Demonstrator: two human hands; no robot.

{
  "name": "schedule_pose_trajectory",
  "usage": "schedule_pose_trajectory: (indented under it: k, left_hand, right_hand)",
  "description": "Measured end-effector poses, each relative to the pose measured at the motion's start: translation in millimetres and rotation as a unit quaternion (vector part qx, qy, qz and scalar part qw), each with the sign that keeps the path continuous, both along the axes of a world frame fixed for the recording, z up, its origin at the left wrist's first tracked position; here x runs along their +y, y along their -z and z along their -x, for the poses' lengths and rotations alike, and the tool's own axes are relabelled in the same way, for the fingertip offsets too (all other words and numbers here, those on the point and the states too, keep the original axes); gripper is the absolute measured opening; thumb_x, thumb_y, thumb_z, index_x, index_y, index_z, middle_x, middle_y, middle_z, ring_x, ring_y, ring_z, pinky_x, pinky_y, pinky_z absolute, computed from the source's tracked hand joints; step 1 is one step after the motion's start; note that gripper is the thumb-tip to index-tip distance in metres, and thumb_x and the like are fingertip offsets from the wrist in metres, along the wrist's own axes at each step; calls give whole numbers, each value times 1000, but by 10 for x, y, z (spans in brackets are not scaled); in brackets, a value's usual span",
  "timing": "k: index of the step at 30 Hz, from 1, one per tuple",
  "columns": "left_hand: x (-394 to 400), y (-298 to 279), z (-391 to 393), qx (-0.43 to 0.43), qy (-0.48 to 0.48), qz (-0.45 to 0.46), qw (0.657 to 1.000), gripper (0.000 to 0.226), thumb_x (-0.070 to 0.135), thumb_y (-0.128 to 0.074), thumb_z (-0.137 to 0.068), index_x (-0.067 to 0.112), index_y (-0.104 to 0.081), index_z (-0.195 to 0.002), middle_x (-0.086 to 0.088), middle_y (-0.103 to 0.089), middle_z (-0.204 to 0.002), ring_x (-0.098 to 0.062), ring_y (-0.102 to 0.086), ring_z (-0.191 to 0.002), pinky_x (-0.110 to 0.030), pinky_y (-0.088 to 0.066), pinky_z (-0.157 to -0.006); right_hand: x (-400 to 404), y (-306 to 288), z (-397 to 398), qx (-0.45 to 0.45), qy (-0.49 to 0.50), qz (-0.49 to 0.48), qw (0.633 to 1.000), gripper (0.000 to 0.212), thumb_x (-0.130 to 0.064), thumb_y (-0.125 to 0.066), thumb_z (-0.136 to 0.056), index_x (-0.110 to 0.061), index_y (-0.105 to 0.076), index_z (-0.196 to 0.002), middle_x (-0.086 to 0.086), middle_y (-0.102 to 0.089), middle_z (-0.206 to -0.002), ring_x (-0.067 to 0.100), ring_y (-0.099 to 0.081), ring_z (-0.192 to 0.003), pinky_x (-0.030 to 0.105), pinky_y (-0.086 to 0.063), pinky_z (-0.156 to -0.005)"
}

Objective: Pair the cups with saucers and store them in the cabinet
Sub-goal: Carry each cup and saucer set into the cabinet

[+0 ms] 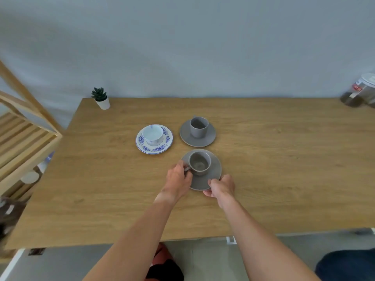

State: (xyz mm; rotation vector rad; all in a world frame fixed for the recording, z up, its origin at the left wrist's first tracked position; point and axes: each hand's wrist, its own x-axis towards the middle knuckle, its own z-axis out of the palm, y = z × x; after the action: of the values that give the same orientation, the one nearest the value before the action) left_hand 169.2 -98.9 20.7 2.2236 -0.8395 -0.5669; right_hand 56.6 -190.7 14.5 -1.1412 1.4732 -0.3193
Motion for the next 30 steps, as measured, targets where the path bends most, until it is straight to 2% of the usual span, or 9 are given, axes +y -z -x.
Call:
schedule_pose_trajectory:
  k: [3,7,11,16,19,23,26,28,30]
  left_hand:
    - [156,42,168,8,-23,14,1000,13,16,-56,-86,9,-57,-96,-11,-65,-94,-32,-58,-92,-35,-44,-82]
    - [465,60,486,0,-37,23,999,11,19,-57,-84,11,-57,-92,-9,-66,-89,-32,-59,-87,-38,-47,-80]
    - [905,54,912,-25,-65,47,996,9,18,-58,-83,11,-55,-88,-5,-63,-81,-28,-58,-76,-34,-45,-70]
    - [1579,113,1396,-44,-117,58,990,10,21,-56,-77,18,-47,-80,-3,-53,-80,-32,-52,-78,-42,-46,-73]
    - [2069,220,1664,-32,-146,30,988,13,23,-56,-78,23,-43,-82,-4,-52,-87,-30,-50,-84,-42,-47,-76]
    - [2577,384,1903,-41,-163,16,986,14,21,-57,-78,23,-43,-81,0,-52,-85,-27,-50,-83,-40,-46,-77]
    - [2857,515,2028,-17,-179,-7,984,11,22,-56,-80,22,-45,-81,2,-52,-85,-26,-50,-84,-35,-44,-74]
    - [3007,669,2060,4,-192,-23,981,9,27,-53,-80,24,-45,-81,4,-53,-86,-26,-51,-84,-31,-41,-72]
    - [3104,860,2011,21,-199,-34,979,8,27,-54,-81,24,-47,-84,5,-53,-87,-25,-52,-87,-30,-43,-72]
  right_hand:
    - [169,-5,167,-10,-8,10,1000,23,4,-62,-86,0,-51,-106,21,-58,-110,32,-71,-64,33,-60,-49]
    - [438,-28,446,-41,-9,16,999,18,6,-61,-85,-6,-55,-98,18,-63,-109,35,-72,-81,29,-59,-50]
    - [823,-25,775,-54,-42,24,997,22,7,-57,-83,-10,-60,-96,16,-67,-106,30,-70,-80,30,-60,-52]
    - [1419,11,1107,-60,-90,19,994,28,6,-57,-83,-12,-59,-104,15,-70,-102,29,-72,-70,27,-57,-48]
    - [1842,52,1299,-59,-126,6,990,31,5,-59,-84,-12,-57,-109,15,-70,-101,34,-73,-75,26,-57,-47]
    - [2260,142,1485,-59,-149,-9,987,28,7,-59,-85,-9,-56,-107,10,-65,-96,35,-72,-83,22,-54,-42]
    - [2492,299,1557,-36,-182,-10,983,28,5,-61,-84,-15,-56,-104,11,-66,-96,32,-72,-78,29,-59,-48]
    - [2608,457,1554,-24,-204,-14,978,28,4,-61,-84,-22,-54,-95,11,-66,-95,29,-71,-76,38,-62,-55]
    - [2661,675,1477,-16,-213,-22,977,32,5,-62,-84,-25,-52,-87,9,-65,-95,25,-69,-75,41,-63,-56]
